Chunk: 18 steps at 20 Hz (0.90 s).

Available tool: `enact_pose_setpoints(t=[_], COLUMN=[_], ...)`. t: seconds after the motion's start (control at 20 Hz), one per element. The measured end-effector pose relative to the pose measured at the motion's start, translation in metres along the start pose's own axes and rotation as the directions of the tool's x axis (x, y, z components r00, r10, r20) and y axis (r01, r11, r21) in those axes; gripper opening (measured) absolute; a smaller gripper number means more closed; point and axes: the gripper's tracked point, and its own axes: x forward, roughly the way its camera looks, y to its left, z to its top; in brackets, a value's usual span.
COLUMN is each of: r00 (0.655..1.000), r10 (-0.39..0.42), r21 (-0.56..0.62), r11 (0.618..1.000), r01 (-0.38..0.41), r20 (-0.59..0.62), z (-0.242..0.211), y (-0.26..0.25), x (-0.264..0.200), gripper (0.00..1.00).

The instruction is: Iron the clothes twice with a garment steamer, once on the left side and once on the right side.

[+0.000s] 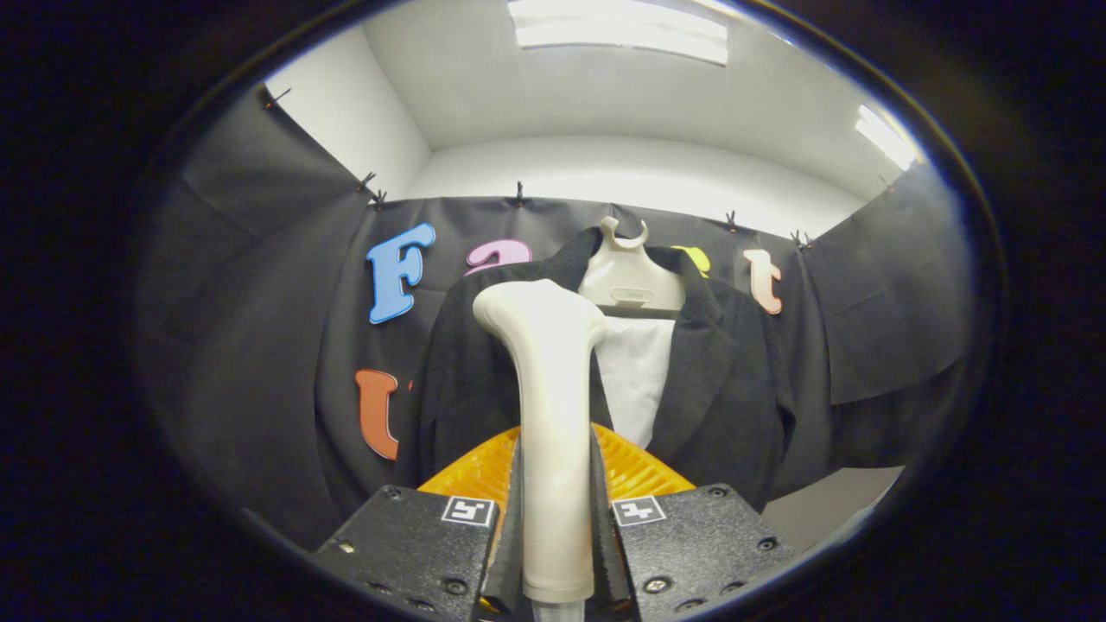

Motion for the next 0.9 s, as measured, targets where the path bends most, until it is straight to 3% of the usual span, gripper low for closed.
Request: enact_pose_setpoints(t=[0.9], r00=[0.985], r10=[-0.015], r21=[-0.121], r11=[0.993], r01=[-0.006], r20=[-0.169], z=[-0.125], y=[-0.009], x=[-0.062], gripper=[0.36])
